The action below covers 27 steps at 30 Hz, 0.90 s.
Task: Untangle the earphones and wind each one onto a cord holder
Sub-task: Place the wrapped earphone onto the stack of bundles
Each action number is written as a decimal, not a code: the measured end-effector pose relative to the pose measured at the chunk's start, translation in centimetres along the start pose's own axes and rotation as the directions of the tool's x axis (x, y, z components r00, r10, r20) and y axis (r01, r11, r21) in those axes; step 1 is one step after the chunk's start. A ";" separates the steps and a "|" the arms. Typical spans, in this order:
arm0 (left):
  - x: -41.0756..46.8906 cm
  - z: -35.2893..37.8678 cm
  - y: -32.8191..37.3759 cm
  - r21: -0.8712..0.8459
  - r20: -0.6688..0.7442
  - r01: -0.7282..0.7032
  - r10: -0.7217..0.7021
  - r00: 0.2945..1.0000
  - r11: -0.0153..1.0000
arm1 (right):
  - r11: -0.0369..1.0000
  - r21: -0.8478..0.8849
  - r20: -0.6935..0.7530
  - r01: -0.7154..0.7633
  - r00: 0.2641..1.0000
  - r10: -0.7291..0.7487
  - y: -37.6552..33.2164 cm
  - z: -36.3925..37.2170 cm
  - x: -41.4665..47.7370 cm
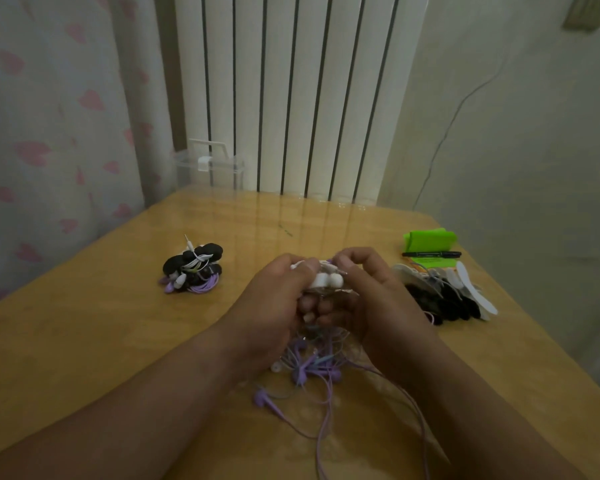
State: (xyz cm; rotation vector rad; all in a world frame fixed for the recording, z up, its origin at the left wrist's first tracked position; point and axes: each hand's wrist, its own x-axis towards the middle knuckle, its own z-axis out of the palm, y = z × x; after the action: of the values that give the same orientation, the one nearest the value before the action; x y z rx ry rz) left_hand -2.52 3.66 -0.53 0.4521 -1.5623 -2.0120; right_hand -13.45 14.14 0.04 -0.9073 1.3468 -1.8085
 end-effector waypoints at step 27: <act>0.7 -0.7 0.1 -0.038 -0.005 0.118 -0.118 0.993 0.992 | 0.752 -0.592 0.154 0.289 0.957 -0.247 0.7 -0.6 -0.5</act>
State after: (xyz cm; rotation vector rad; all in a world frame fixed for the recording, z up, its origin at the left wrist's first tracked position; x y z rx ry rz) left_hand -2.61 2.68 -0.61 0.5481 -1.5230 -2.1216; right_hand -13.59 14.73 -0.82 -1.5588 1.8838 -1.5217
